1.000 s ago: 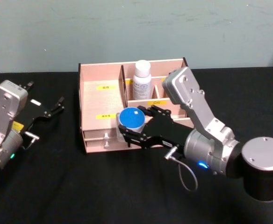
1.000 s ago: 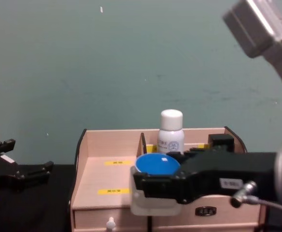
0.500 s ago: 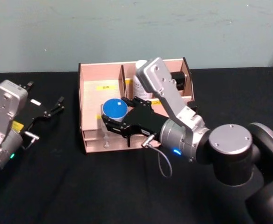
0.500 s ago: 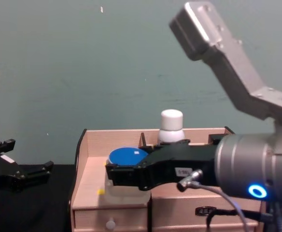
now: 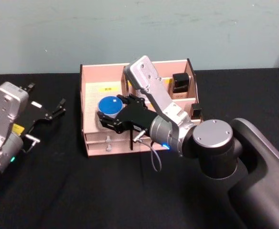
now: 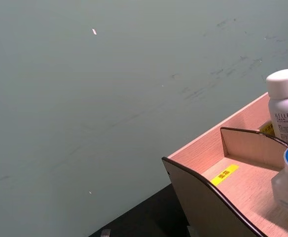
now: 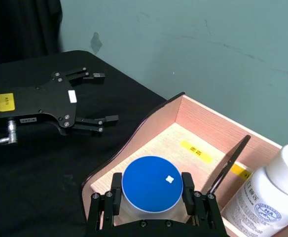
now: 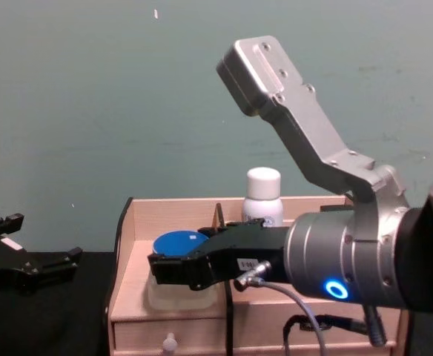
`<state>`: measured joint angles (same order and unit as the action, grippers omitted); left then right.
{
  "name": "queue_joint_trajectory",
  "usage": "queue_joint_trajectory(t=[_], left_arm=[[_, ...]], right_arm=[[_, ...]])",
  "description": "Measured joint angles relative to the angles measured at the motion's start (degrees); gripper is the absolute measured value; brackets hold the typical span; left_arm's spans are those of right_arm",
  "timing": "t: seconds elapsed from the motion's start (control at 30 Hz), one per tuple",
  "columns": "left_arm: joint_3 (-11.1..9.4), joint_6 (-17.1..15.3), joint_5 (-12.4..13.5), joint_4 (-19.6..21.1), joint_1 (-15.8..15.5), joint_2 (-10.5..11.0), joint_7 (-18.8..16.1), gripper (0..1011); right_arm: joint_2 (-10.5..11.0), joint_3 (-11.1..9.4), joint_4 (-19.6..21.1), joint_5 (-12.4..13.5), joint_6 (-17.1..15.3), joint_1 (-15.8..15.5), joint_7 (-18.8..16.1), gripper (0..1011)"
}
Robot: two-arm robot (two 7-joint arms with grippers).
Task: Pick up the facial cleanser and watermelon frost from the table and place them into the tiered storage box.
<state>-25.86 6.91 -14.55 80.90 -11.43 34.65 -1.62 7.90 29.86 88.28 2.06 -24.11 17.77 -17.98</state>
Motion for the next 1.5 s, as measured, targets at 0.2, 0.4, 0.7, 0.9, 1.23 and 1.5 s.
queue_joint_trajectory(t=[0.2,0.4,0.7,0.9,1.23,1.5], left_arm=[[0.0,0.0,0.0,0.0,0.0,0.0,0.0,1001],[0.0,0.0,0.0,0.0,0.0,0.0,0.0,1001],[0.0,0.0,0.0,0.0,0.0,0.0,0.0,1001],[0.0,0.0,0.0,0.0,0.0,0.0,0.0,1001],[0.0,0.0,0.0,0.0,0.0,0.0,0.0,1001],[0.0,0.0,0.0,0.0,0.0,0.0,0.0,1001]], right_arm=[[-0.9,-0.4,-1.3,-0.5,0.3,0.6,0.0,729],[-1.4,-1.1,-1.8,-0.8,0.3,1.0,-0.2,728],[-1.8,-1.5,-2.0,-0.9,0.5,1.1,-0.4,729],[-2.1,-1.6,-2.5,-1.1,0.8,1.3,-0.6,728],[-2.7,-1.6,-4.4,-1.6,1.4,2.0,-0.4,728],[-2.8,-1.5,-4.6,-1.7,1.4,2.1,-0.4,729]])
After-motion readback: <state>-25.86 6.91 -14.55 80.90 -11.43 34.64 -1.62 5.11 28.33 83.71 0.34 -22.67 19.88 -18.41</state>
